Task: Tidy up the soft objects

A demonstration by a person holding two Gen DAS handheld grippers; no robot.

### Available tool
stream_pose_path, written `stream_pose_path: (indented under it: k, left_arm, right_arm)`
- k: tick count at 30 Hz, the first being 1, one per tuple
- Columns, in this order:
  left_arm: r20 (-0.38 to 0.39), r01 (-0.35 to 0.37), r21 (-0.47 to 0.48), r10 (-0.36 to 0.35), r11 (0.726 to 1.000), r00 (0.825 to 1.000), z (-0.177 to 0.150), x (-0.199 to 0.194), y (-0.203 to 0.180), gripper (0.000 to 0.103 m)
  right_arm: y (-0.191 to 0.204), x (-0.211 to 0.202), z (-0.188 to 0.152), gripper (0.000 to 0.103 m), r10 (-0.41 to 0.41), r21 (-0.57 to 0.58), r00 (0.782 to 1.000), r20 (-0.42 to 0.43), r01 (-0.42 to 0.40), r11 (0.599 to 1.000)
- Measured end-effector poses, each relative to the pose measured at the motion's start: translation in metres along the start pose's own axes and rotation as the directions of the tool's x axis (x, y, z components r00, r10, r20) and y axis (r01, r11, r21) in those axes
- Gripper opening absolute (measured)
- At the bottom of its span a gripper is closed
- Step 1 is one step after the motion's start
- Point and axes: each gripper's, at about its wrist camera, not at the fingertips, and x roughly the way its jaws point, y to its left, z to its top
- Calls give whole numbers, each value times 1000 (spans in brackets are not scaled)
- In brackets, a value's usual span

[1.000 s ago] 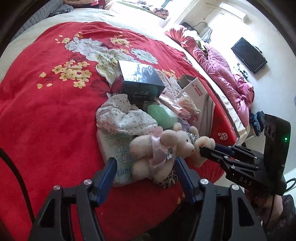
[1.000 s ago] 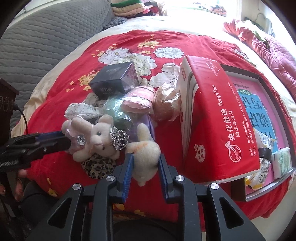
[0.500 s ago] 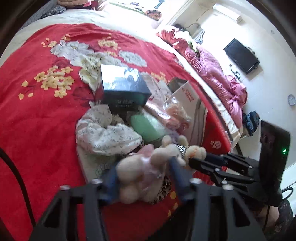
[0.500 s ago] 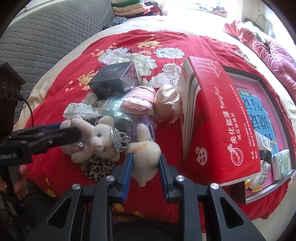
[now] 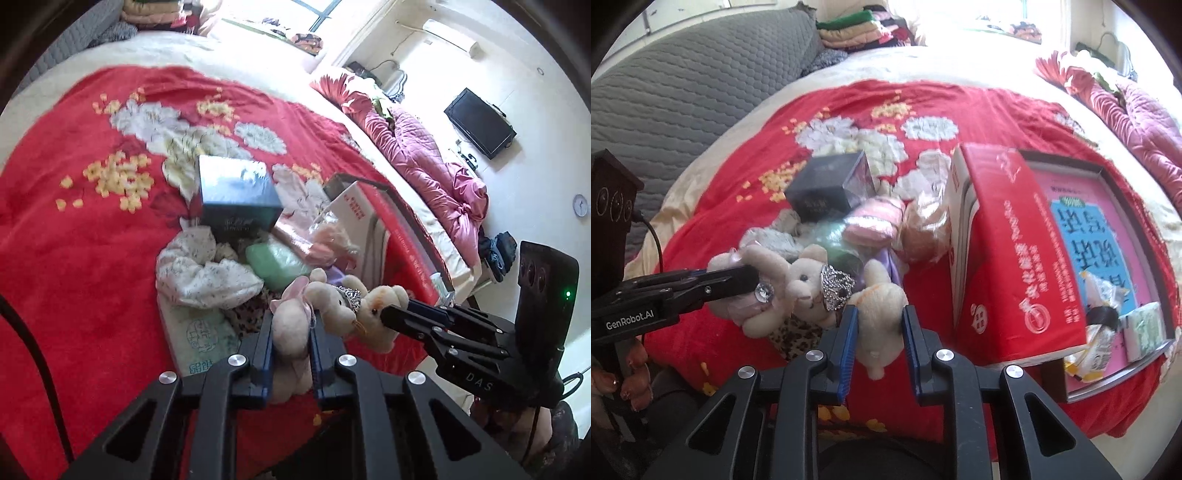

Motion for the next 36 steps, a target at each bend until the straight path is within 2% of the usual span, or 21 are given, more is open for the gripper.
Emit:
stream_pose_path:
  k: [11, 20, 30, 36]
  left_arm:
    - [75, -47, 66, 42, 997, 996, 26, -30, -40, 16]
    - [116, -104, 138, 89, 985, 989, 47, -44, -82, 16]
    - [87, -95, 220, 77, 971, 993, 54, -32, -133, 16]
    - [63, -66, 258, 51, 964, 997, 58, -18, -167, 16]
  right_arm:
    - [-10, -45, 13, 24, -10, 19, 994, 110, 8, 1000]
    - [-28, -97, 23, 24, -40, 53, 975, 219, 29, 998]
    - [-71, -142, 20, 24, -44, 182, 960, 275, -7, 983]
    - [-100, -173, 14, 24, -114, 258, 941, 319, 29, 966]
